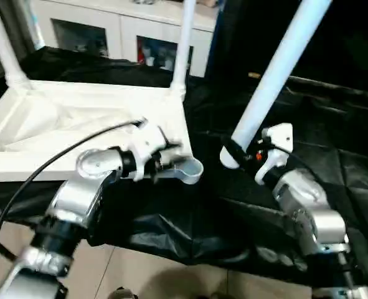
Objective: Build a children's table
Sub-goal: Rotate table base
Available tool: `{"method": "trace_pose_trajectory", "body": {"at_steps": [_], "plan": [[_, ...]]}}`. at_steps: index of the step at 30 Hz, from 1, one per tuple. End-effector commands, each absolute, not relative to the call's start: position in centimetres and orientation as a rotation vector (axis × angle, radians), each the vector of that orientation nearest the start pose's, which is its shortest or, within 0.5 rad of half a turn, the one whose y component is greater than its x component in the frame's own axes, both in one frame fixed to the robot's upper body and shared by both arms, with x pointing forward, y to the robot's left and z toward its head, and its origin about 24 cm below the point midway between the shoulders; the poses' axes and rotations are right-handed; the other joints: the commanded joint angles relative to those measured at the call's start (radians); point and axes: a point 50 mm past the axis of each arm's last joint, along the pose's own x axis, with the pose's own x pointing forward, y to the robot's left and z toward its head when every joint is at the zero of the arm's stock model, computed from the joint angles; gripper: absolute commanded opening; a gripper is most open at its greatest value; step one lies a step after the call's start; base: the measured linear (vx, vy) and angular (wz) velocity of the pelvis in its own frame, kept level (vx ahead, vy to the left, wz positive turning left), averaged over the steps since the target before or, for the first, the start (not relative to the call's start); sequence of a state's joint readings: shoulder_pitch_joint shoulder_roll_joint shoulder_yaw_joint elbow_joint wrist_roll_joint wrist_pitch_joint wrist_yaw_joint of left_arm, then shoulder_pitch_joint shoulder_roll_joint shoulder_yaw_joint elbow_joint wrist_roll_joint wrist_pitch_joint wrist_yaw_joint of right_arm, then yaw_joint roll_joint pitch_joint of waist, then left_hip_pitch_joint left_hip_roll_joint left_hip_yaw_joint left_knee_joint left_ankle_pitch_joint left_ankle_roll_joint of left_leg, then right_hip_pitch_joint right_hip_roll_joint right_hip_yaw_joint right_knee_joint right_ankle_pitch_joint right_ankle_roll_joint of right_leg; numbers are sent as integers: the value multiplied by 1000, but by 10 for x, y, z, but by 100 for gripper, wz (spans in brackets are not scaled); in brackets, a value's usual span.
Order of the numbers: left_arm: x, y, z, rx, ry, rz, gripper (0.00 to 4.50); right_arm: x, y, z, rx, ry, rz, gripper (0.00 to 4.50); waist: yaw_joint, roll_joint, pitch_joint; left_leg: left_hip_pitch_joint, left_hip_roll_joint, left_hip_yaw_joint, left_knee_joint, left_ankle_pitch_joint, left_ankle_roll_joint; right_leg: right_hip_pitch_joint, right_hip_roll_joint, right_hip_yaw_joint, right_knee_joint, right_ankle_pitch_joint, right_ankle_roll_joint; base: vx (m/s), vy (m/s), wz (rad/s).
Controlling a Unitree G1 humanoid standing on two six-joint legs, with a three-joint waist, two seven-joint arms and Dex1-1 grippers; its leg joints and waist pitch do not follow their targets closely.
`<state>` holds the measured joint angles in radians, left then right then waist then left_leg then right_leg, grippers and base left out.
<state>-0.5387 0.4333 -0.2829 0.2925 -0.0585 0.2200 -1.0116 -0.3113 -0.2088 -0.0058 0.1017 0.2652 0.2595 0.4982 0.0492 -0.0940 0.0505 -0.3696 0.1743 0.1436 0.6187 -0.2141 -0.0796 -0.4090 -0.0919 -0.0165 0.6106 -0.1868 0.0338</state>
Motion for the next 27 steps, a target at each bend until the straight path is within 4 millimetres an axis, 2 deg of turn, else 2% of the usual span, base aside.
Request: {"method": "trace_pose_trajectory", "body": {"at_steps": [1,3,5,6,7,8,10,11,12,13,15,17,19,20,22,23,24,25,26,27], "plan": [[323,132,91,501,307,-1164,252,306,-150,87,41,42,578,191,0,14,-52,11,31,-6,-105,-369,-52,24,-39,14,-85,-457,-114,0,0,0],[325,136,91,543,324,-1168,263,306,-150,88,36,45,590,191,2,11,-53,12,32,-2,-103,-348,-43,24,-39,16,-84,-433,-125,0,0,0],[328,142,89,572,375,-1167,265,307,-151,87,19,49,600,191,5,12,-54,10,33,-1,-104,-317,-37,28,-39,17,-79,-400,-131,0,0,0],[329,144,89,579,386,-1158,275,307,-151,87,17,50,601,191,5,12,-54,10,33,-1,-104,-317,-37,28,-39,17,-79,-400,-131,0,0,0],[330,145,89,583,394,-1153,300,307,-151,87,17,50,602,191,8,13,-57,11,34,2,-102,-283,-35,29,-39,18,-73,-352,-147,0,0,0],[330,145,89,586,399,-1151,303,307,-151,87,16,50,603,191,9,13,-58,10,34,3,-101,-272,-32,30,-39,18,-71,-334,-152,0,0,0],[334,153,88,601,452,-1135,306,307,-152,87,10,53,612,191,10,15,-59,10,34,5,-102,-282,-30,28,-36,17,-70,-325,-163,0,0,0],[335,155,88,589,474,-1139,313,307,-152,87,7,56,616,191,11,14,-64,10,34,7,-99,-267,-27,28,-35,18,-63,-270,-177,58,-10,2],[335,155,88,589,474,-1139,327,307,-152,87,7,56,616,191,11,14,-64,10,34,7,-99,-267,-27,28,-35,18,-63,-270,-177,58,-10,2],[335,158,88,575,505,-1148,327,306,-152,87,4,58,620,191,13,14,-68,6,34,9,-96,-212,-20,34,-33,17,-53,-188,-192,66,-6,1],[336,159,89,559,510,-1154,282,306,-153,86,3,60,622,191,14,17,-73,4,32,14,-88,-98,1,41,-29,15,-38,-30,-229,64,4,-1],[337,159,90,542,499,-1161,287,306,-153,86,4,62,622,191,15,16,-76,4,30,17,-83,-39,21,46,-27,13,-29,64,-254,57,12,-2],[341,157,91,508,476,-1161,277,306,-153,85,7,62,619,191,17,15,-76,6,28,22,-80,-11,44,48,-27,13,-28,104,-279,26,6,0],[341,156,91,496,471,-1171,256,306,-153,85,11,62,617,191,18,17,-75,7,29,22,-81,-17,45,48,-28,14,-30,95,-282,0,0,0],[342,155,91,483,471,-1190,246,307,-152,85,16,61,613,191,18,15,-72,7,33,23,-84,-54,41,49,-32,14,-35,46,-280,0,0,0],[342,154,91,481,480,-1205,243,307,-152,84,21,60,607,191,18,23,-70,9,34,22,-87,-91,30,46,-32,14,-39,-2,-274,0,0,0],[342,154,91,481,480,-1205,230,307,-152,84,21,60,607,191,16,20,-67,9,34,23,-89,-113,25,45,-31,14,-44,-31,-267,0,0,0],[344,154,90,490,510,-1213,216,307,-153,83,25,59,600,191,16,23,-64,11,37,23,-94,-173,3,42,-33,15,-50,-109,-251,0,0,0],[345,155,89,504,526,-1218,216,306,-153,83,27,59,597,191,16,26,-62,13,38,23,-95,-193,-5,40,-33,15,-54,-134,-244,0,0,0],[345,155,89,504,526,-1218,206,306,-153,83,27,59,597,191,16,24,-62,15,40,24,-97,-228,-19,38,-34,16,-58,-180,-231,0,0,0]]}}
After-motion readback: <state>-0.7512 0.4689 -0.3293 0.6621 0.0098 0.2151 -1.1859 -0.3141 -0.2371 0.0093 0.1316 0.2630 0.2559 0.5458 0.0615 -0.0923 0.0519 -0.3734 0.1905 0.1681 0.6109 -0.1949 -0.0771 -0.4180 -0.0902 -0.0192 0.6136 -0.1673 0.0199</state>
